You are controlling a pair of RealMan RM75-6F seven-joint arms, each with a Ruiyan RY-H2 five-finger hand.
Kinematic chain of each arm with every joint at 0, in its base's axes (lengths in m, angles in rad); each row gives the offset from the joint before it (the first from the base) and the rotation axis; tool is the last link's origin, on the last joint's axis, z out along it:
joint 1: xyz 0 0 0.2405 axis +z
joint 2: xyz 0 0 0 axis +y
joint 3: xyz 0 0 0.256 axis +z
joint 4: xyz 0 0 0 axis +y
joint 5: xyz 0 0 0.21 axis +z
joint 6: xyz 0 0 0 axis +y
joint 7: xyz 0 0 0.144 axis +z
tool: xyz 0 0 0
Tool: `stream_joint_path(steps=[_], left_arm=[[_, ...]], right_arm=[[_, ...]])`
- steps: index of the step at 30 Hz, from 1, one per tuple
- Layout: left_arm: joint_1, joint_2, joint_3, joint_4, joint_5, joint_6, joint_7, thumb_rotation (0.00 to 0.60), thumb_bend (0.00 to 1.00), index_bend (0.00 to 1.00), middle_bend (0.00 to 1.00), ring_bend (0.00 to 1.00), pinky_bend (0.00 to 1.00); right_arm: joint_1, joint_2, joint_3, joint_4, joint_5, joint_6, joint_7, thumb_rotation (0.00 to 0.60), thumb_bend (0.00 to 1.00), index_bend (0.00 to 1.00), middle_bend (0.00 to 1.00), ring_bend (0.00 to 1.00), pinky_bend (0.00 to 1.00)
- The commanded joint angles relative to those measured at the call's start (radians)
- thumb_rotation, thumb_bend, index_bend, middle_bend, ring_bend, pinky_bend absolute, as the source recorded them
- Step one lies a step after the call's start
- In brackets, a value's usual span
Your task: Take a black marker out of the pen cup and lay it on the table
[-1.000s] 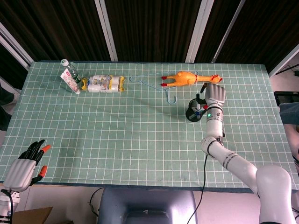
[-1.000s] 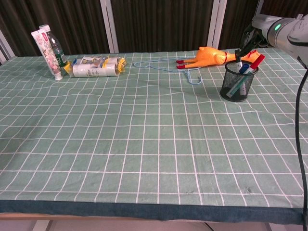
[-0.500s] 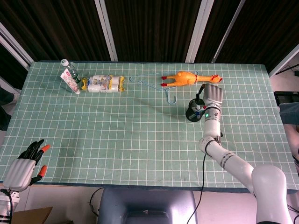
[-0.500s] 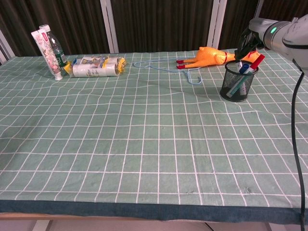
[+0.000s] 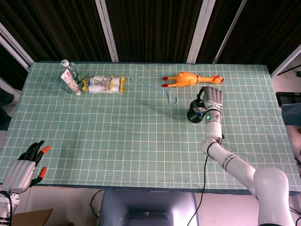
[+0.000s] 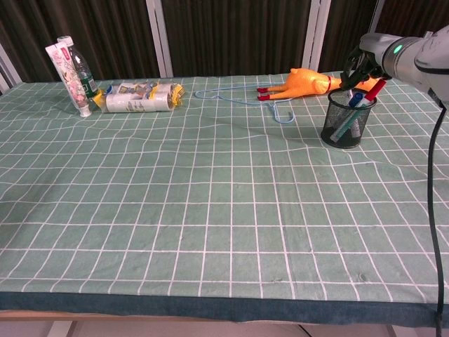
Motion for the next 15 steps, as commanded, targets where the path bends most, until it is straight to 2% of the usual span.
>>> stream_joint_path(steps=[1,6,9,15], left_arm=[[0.0,0.0,0.001,0.0,0.001,0.0,0.001,0.6,0.46,0.17,0.02,0.03,0.29],[0.0,0.0,0.001,0.0,0.001,-0.001,0.001,0.6,0.46,0.17,0.02,0.03,0.29],[0.0,-0.001,0.001,0.0,0.0,-0.001,0.001,0.6,0.46,0.17,0.02,0.03,0.29],[0.0,0.0,0.001,0.0,0.001,0.0,0.0,0.6,0.46,0.17,0.02,0.03,0.29]], right_arm=[[-0.003,0.003,-0.003,-0.002,-0.002,-0.003,0.005,0.6,0.54,0.63,1.0,1.0,1.0],[-0.008,0.006,-0.006,-0.001,-0.007,-0.014,0.021,0.6,0.63,0.64,1.0,1.0,1.0],[-0.011,0.007,-0.009,0.001,-0.019,-0.02,0.036,0.6,0.72,0.65,1.0,1.0,1.0],[-0.023,0.016,-0.014,-0.014,-0.055,-0.029,0.083,0.6,0.97,0.71,1.0,1.0,1.0]])
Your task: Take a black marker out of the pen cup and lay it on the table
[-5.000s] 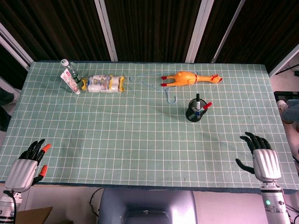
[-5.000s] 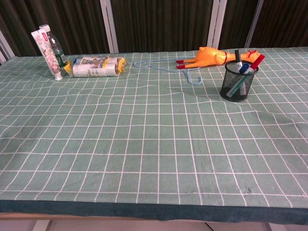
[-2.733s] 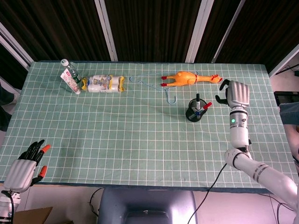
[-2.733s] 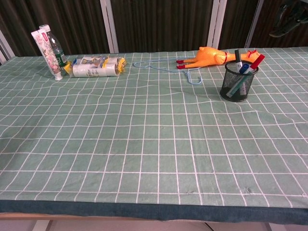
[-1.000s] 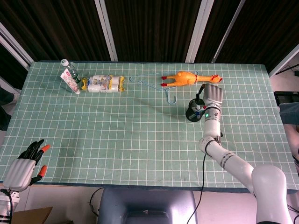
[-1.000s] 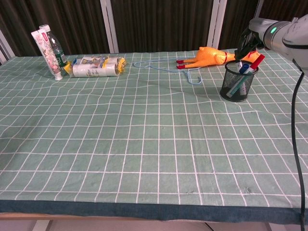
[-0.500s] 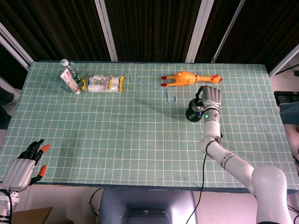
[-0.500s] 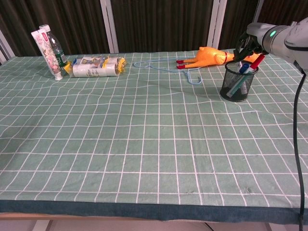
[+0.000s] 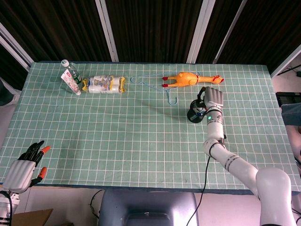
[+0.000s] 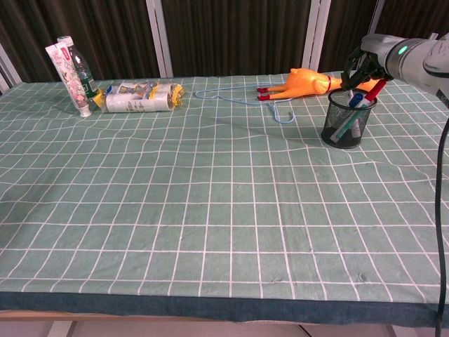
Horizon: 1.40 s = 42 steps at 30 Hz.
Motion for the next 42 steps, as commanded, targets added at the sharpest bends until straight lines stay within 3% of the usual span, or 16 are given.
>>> stream_joint_path(steps=[1,12,20,33,37,42], left_arm=[[0.0,0.0,0.0,0.0,0.0,0.0,0.0,0.6,0.46,0.17,0.02,0.03,0.29],[0.0,0.001,0.001,0.0,0.001,0.0,-0.002,0.6,0.45,0.17,0.02,0.04,0.29],[0.002,0.002,0.002,-0.002,0.004,0.004,-0.005,0.6,0.45,0.17,0.02,0.04,0.29],[0.002,0.004,0.001,-0.002,0.001,0.004,-0.008,0.6,0.46,0.17,0.02,0.04,0.29],[0.002,0.005,0.002,-0.003,0.002,0.003,-0.007,0.6,0.46,0.17,0.02,0.04,0.29],[0.002,0.008,0.003,-0.004,0.004,0.003,-0.015,0.6,0.45,0.17,0.02,0.04,0.29]], right_arm=[[-0.008,0.008,-0.003,-0.013,-0.022,-0.003,0.025,0.6,0.99,0.72,1.0,1.0,1.0],[-0.047,0.076,0.004,-0.144,-0.104,0.028,0.13,0.6,1.0,0.81,1.0,1.0,1.0],[-0.083,0.184,0.021,-0.371,-0.116,0.109,0.15,0.6,1.0,0.81,1.0,1.0,1.0],[-0.054,0.381,-0.009,-0.851,-0.029,0.344,-0.105,0.6,1.0,0.81,1.0,1.0,1.0],[-0.023,0.388,-0.025,-0.943,-0.046,0.374,-0.149,0.6,1.0,0.81,1.0,1.0,1.0],[0.015,0.357,-0.061,-0.969,-0.062,0.367,-0.171,0.6,1.0,0.81,1.0,1.0,1.0]])
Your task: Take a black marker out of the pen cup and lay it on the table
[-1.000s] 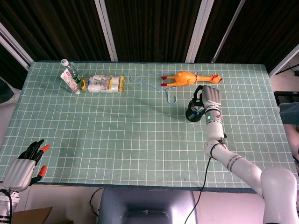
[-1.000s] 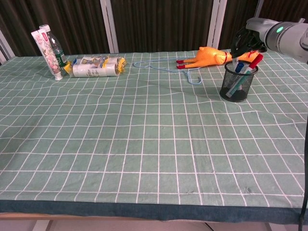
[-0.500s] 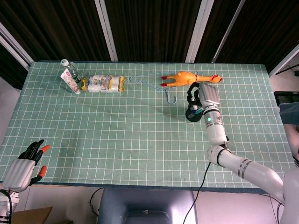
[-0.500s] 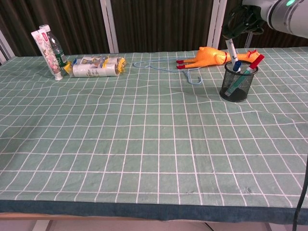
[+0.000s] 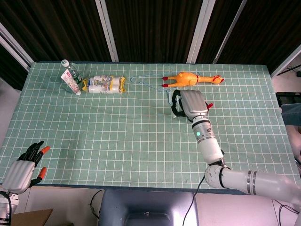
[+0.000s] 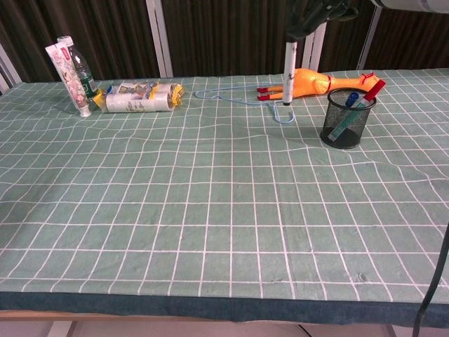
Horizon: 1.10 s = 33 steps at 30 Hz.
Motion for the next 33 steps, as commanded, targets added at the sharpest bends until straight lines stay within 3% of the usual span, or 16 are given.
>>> stream_joint_path(steps=[1,11,17,24,30,33], left_arm=[[0.0,0.002,0.001,0.0,0.001,0.0,-0.005,0.6,0.45,0.17,0.02,0.04,0.29],[-0.002,0.012,0.001,-0.003,-0.007,-0.012,-0.024,0.6,0.45,0.17,0.02,0.04,0.3],[-0.003,0.014,0.0,-0.005,-0.013,-0.018,-0.025,0.6,0.45,0.17,0.02,0.04,0.3],[-0.003,0.015,0.002,-0.006,-0.01,-0.019,-0.025,0.6,0.46,0.17,0.02,0.04,0.3],[-0.004,0.015,0.002,-0.007,-0.013,-0.02,-0.024,0.6,0.46,0.17,0.02,0.05,0.3],[-0.004,0.015,0.002,-0.007,-0.014,-0.022,-0.025,0.6,0.45,0.17,0.02,0.05,0.3]], right_arm=[[0.029,-0.026,-0.031,0.0,0.001,0.004,-0.032,0.6,1.0,0.81,1.0,1.0,1.0],[0.148,-0.145,-0.123,0.12,0.217,-0.024,-0.206,0.6,1.0,0.81,1.0,1.0,1.0],[0.193,-0.19,-0.145,0.164,0.299,-0.024,-0.268,0.6,1.0,0.81,1.0,1.0,1.0],[0.206,-0.222,-0.147,0.214,0.315,-0.046,-0.254,0.6,1.0,0.81,1.0,1.0,1.0],[0.198,-0.277,-0.154,0.307,0.251,-0.082,-0.195,0.6,1.0,0.81,1.0,1.0,1.0],[0.183,-0.297,-0.154,0.352,0.21,-0.114,-0.142,0.6,1.0,0.73,1.0,1.0,1.0]])
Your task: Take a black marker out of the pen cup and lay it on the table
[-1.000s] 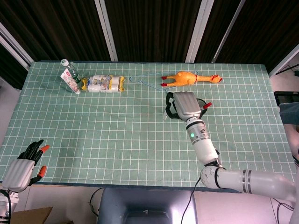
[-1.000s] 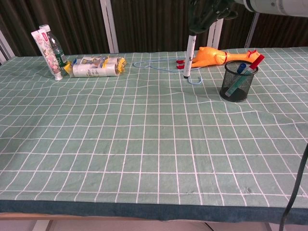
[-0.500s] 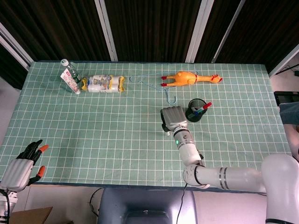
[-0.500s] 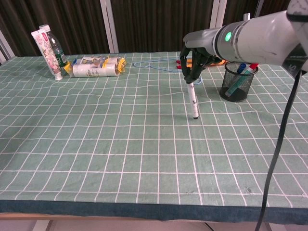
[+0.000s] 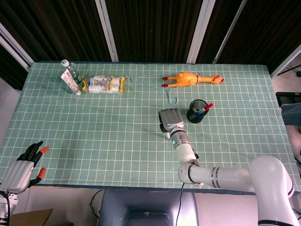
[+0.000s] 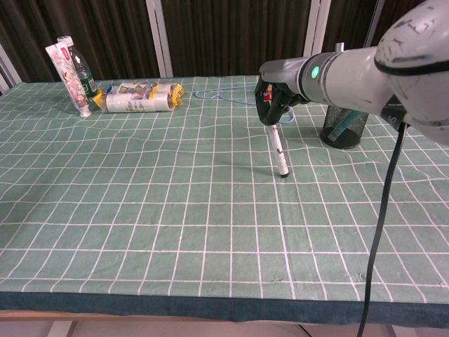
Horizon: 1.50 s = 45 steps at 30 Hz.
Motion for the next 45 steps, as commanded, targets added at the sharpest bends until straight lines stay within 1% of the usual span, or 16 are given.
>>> stream_joint_path(steps=[1,3,5,10,14,18,21,23,27,30,31,32,34,37,40,45], left_arm=[[0.0,0.001,0.0,0.0,-0.001,-0.001,-0.002,0.6,0.45,0.17,0.02,0.05,0.3],[0.0,0.001,-0.001,0.0,-0.001,-0.001,-0.004,0.6,0.45,0.17,0.02,0.05,0.3],[-0.001,0.002,-0.001,0.001,-0.002,-0.001,-0.006,0.6,0.45,0.17,0.02,0.05,0.3],[0.0,0.001,-0.001,0.002,-0.001,0.0,-0.006,0.6,0.45,0.17,0.02,0.05,0.3],[-0.001,0.0,-0.001,0.002,-0.002,-0.002,-0.001,0.6,0.45,0.17,0.02,0.05,0.3],[-0.001,0.0,-0.001,0.001,-0.003,-0.004,0.002,0.6,0.45,0.17,0.02,0.05,0.3],[-0.001,-0.002,-0.001,0.001,-0.004,-0.002,0.004,0.6,0.45,0.17,0.02,0.05,0.3],[0.0,-0.002,0.0,0.001,-0.002,-0.002,0.006,0.6,0.45,0.17,0.02,0.05,0.3],[-0.001,-0.006,0.0,0.001,-0.004,-0.003,0.02,0.6,0.45,0.17,0.02,0.05,0.3],[0.003,-0.006,-0.003,-0.004,-0.01,0.003,0.03,0.6,0.45,0.17,0.02,0.05,0.3],[0.006,-0.007,-0.005,-0.005,-0.011,0.009,0.036,0.6,0.45,0.17,0.02,0.05,0.3],[0.007,-0.008,-0.006,-0.006,-0.011,0.013,0.04,0.6,0.45,0.17,0.02,0.05,0.3],[0.01,-0.009,-0.006,-0.008,-0.01,0.02,0.044,0.6,0.45,0.17,0.02,0.05,0.3],[0.012,-0.01,-0.007,-0.008,-0.009,0.024,0.047,0.6,0.45,0.17,0.02,0.05,0.3],[0.011,-0.012,-0.008,-0.01,-0.011,0.022,0.051,0.6,0.45,0.17,0.02,0.05,0.3],[0.008,-0.013,-0.009,-0.01,-0.012,0.017,0.054,0.6,0.45,0.17,0.02,0.05,0.3]], right_arm=[[-0.021,-0.031,0.0,0.057,-0.053,-0.048,0.07,0.6,1.0,0.68,1.0,1.0,1.0],[-0.03,-0.036,0.0,0.077,-0.069,-0.067,0.096,0.6,0.92,0.61,1.0,1.0,1.0],[-0.038,-0.037,-0.001,0.094,-0.082,-0.085,0.116,0.6,0.75,0.54,1.0,1.0,1.0],[-0.051,-0.029,-0.01,0.108,-0.104,-0.1,0.138,0.6,0.46,0.38,1.0,1.0,1.0],[-0.068,0.002,-0.011,0.076,-0.128,-0.095,0.159,0.6,0.31,0.3,1.0,1.0,1.0],[-0.105,0.075,-0.009,-0.017,-0.179,-0.056,0.19,0.6,0.28,0.29,1.0,1.0,1.0],[-0.158,0.16,-0.023,-0.136,-0.261,0.021,0.215,0.6,0.28,0.38,1.0,1.0,1.0],[-0.215,0.226,-0.066,-0.232,-0.371,0.108,0.221,0.6,0.28,0.51,1.0,1.0,1.0],[-0.353,0.332,-0.186,-0.361,-0.618,0.307,0.236,0.6,0.28,0.55,0.98,0.99,0.95],[-0.471,0.377,-0.273,-0.382,-0.771,0.433,0.29,0.6,0.28,0.51,0.8,0.83,0.8],[-0.515,0.387,-0.3,-0.377,-0.817,0.468,0.327,0.6,0.27,0.48,0.7,0.73,0.74],[-0.546,0.394,-0.318,-0.37,-0.846,0.487,0.36,0.6,0.27,0.45,0.61,0.63,0.68],[-0.607,0.407,-0.354,-0.349,-0.896,0.506,0.434,0.6,0.25,0.41,0.48,0.48,0.57],[-0.673,0.425,-0.387,-0.322,-0.941,0.505,0.537,0.6,0.24,0.32,0.33,0.3,0.38],[-0.721,0.428,-0.397,-0.286,-0.976,0.502,0.613,0.6,0.24,0.25,0.24,0.2,0.27],[-0.75,0.419,-0.394,-0.253,-0.996,0.492,0.645,0.6,0.24,0.19,0.19,0.15,0.22]])
